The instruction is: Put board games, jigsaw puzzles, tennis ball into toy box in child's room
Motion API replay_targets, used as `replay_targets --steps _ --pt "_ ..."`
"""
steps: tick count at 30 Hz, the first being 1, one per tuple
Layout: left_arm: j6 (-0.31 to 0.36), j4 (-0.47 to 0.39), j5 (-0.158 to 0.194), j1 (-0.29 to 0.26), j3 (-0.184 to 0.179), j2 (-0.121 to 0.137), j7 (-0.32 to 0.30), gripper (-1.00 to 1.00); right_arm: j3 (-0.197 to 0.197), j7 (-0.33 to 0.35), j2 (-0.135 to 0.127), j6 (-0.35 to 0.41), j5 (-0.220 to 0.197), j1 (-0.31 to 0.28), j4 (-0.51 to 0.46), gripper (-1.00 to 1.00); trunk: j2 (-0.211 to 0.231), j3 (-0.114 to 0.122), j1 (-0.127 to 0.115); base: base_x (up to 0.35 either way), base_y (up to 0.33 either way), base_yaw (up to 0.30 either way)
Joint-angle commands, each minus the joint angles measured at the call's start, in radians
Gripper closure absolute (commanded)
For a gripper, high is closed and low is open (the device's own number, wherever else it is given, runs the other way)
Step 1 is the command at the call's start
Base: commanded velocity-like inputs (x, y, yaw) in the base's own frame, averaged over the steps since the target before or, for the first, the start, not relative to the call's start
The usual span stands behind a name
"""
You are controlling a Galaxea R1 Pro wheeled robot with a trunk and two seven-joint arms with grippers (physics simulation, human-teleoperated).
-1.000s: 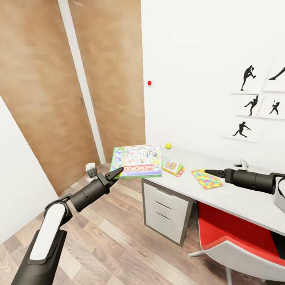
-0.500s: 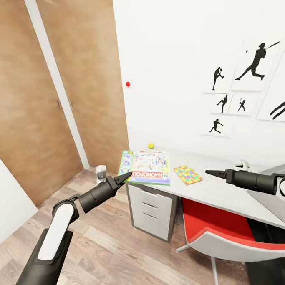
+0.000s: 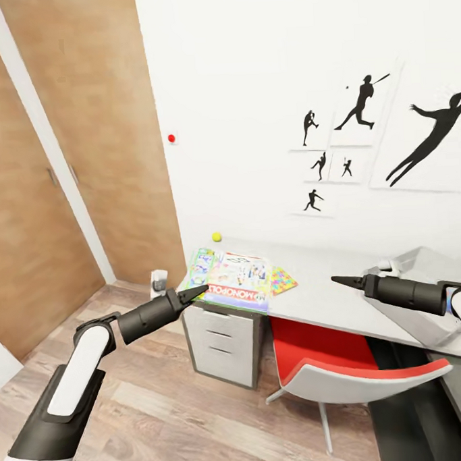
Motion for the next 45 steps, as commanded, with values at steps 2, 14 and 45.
replay_targets --steps 2,14,45 --pt "0.012 0.007 -0.009 -0.008 -0.013 0.034 -0.039 1.00 0.002 0.010 0.000 0.004 0.010 -0.001 0.000 -1.00 -0.002 -0.002 0.001 0.000 0.000 -0.284" --pt "-0.145 0.069 -0.049 0.004 0.007 0.069 -0.111 1.00 0.009 0.010 0.003 0.004 0.010 -0.001 0.001 -1.00 -0.002 -0.002 0.001 0.000 0.000 -0.284" --pt "-0.281 0.107 -0.060 0.059 0.002 0.059 -0.135 1.00 0.018 0.010 0.008 0.004 0.010 -0.001 -0.001 -1.00 -0.002 -0.002 0.001 0.000 0.000 -0.284"
